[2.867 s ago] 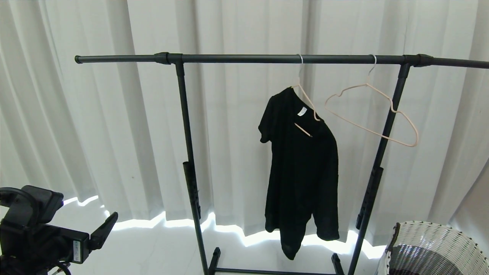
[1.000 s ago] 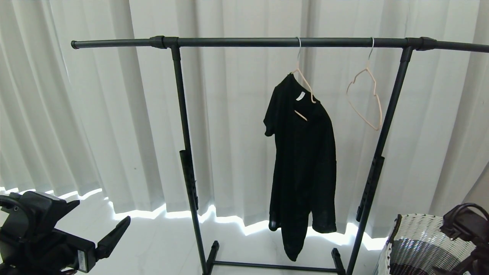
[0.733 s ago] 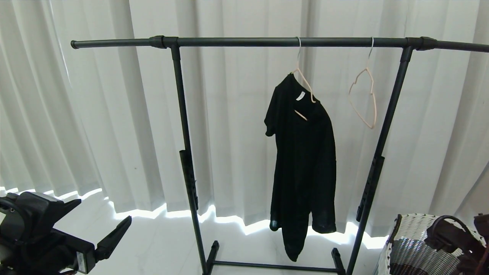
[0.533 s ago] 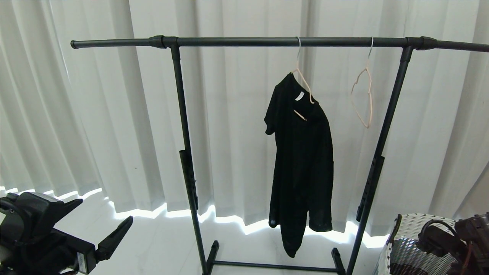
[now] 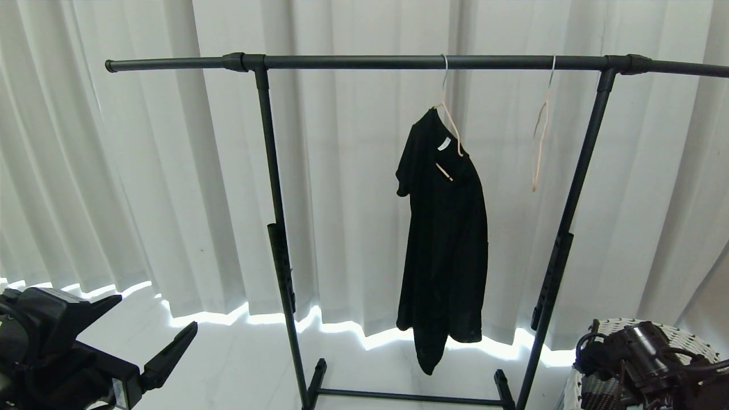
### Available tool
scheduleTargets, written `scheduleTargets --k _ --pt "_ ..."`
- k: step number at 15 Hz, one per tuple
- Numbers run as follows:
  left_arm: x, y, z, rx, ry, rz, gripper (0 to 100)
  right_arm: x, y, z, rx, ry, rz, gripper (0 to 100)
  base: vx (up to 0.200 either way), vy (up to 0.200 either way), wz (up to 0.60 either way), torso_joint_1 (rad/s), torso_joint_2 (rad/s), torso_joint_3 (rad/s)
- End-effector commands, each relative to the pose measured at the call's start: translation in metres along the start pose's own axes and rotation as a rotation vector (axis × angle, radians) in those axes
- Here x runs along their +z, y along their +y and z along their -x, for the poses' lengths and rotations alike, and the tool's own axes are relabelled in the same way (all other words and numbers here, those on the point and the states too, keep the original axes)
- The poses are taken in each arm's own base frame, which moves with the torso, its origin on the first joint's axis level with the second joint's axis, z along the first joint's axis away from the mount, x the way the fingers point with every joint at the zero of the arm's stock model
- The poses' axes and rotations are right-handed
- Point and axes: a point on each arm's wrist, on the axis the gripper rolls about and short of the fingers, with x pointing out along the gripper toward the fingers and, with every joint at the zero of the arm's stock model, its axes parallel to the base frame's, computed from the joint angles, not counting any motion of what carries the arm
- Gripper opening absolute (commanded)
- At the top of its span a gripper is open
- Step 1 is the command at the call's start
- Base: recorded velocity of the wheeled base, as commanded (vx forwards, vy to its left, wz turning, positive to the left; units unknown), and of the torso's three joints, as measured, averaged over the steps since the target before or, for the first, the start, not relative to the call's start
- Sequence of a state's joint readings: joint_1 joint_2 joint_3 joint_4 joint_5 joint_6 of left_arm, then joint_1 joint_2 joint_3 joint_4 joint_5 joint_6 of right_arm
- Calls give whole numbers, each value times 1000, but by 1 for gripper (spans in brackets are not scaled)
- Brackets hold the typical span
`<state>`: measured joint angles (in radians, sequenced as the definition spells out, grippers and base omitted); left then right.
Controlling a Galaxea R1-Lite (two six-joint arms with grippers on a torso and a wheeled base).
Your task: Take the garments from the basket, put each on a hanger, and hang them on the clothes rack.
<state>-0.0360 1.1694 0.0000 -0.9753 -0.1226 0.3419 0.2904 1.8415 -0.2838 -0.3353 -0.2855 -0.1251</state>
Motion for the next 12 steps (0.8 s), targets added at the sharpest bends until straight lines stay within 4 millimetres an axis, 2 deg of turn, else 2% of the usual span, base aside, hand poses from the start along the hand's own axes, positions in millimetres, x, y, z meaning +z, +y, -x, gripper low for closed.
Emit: scheduleTargets --k 1,3,9,10,12 --pt "1 0 2 4 -9 -1 100 3 -1 -18 -6 66 -6 100 0 0 0 0 0 0" --pt "1 0 1 3 -8 -1 100 9 -6 -25 -51 80 -28 100 0 0 0 0 0 0" --pt "1 0 2 5 -9 -1 100 14 -5 -40 -84 41 -57 100 0 0 0 0 0 0" --pt "1 0 2 5 -9 -1 100 11 -5 -41 -106 49 -55 0 0 0 0 0 0 0" --pt "1 0 2 5 -9 -1 100 4 -4 -40 -141 74 -46 0 0 0 0 0 0 0"
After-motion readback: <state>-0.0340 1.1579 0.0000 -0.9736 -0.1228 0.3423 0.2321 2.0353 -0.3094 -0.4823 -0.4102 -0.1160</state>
